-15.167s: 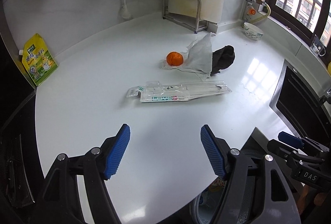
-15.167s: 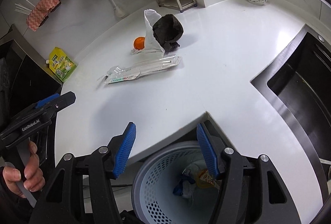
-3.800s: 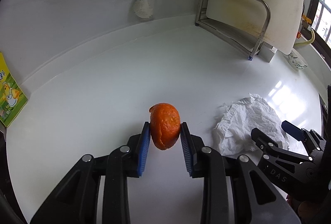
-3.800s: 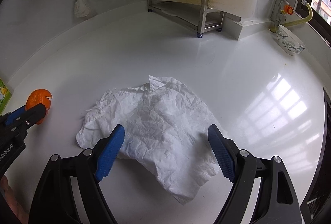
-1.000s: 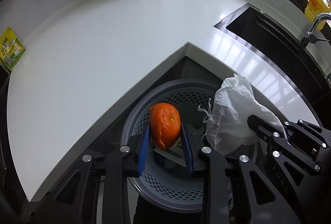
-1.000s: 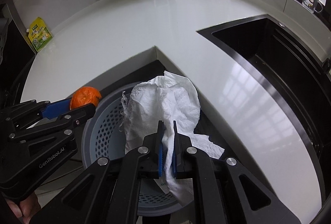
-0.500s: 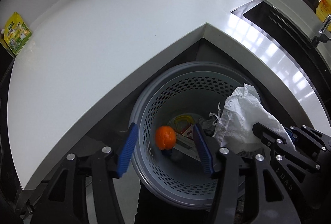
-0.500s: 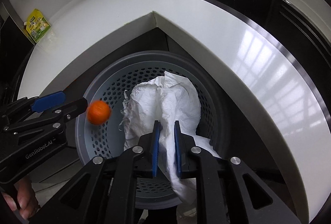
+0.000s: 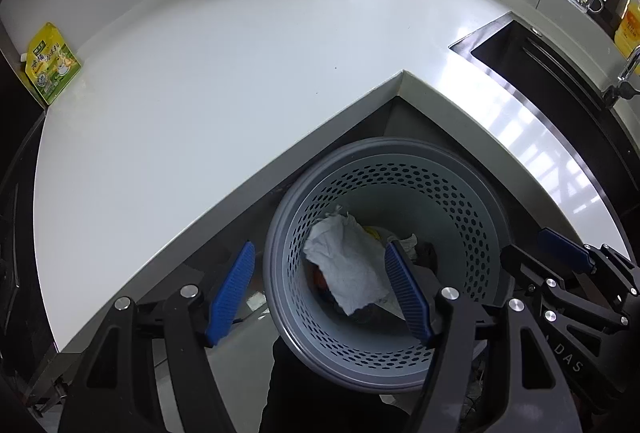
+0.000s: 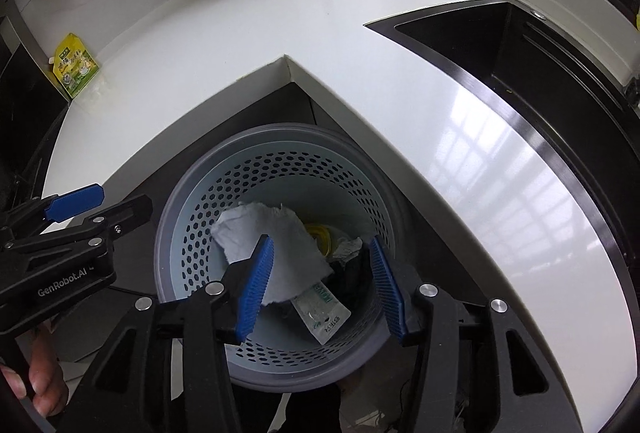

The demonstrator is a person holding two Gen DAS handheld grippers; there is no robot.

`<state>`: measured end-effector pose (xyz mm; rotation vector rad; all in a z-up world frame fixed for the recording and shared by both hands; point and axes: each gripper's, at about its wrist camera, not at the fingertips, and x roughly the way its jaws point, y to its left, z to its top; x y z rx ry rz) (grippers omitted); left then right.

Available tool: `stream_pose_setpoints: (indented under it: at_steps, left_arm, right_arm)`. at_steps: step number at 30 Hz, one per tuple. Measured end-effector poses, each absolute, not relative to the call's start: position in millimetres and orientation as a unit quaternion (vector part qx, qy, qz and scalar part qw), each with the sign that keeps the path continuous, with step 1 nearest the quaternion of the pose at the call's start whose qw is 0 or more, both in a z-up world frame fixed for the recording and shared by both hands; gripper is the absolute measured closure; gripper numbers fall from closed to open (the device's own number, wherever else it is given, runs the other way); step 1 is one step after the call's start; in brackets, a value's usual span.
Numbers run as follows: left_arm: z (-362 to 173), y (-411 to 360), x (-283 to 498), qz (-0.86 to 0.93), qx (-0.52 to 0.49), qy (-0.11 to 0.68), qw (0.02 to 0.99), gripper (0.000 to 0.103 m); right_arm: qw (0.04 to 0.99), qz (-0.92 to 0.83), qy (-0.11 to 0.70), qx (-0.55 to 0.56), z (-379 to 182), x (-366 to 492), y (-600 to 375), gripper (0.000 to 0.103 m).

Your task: Collect trash

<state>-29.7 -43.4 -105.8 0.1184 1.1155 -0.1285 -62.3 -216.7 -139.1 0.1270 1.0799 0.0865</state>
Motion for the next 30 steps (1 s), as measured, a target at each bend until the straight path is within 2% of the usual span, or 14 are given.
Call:
stream_pose_setpoints:
  at_steps: [7, 18, 30]
  left_arm:
    - [-87.6, -42.6, -33.6, -0.059, 0.052, 0.519, 0.851, 0.033]
    - [-70.8, -45.7, -36.8, -0.057, 0.051, 0.508, 0.858, 0.030]
    - [-62.0, -44.2, -39.4, -0.046, 0.048, 0.498, 0.864, 0.022]
  right_arm:
    - [0.857, 0.042, 0.511, 0.058, -126.0, -74.1, -216.2, 0.047]
    - [0.861, 0.039, 0.504, 0.052, -110.0, -78.3, -219.1, 0.045]
    - [0.863, 0.043, 0.502, 0.041, -103.7, -79.3, -216.8, 0.043]
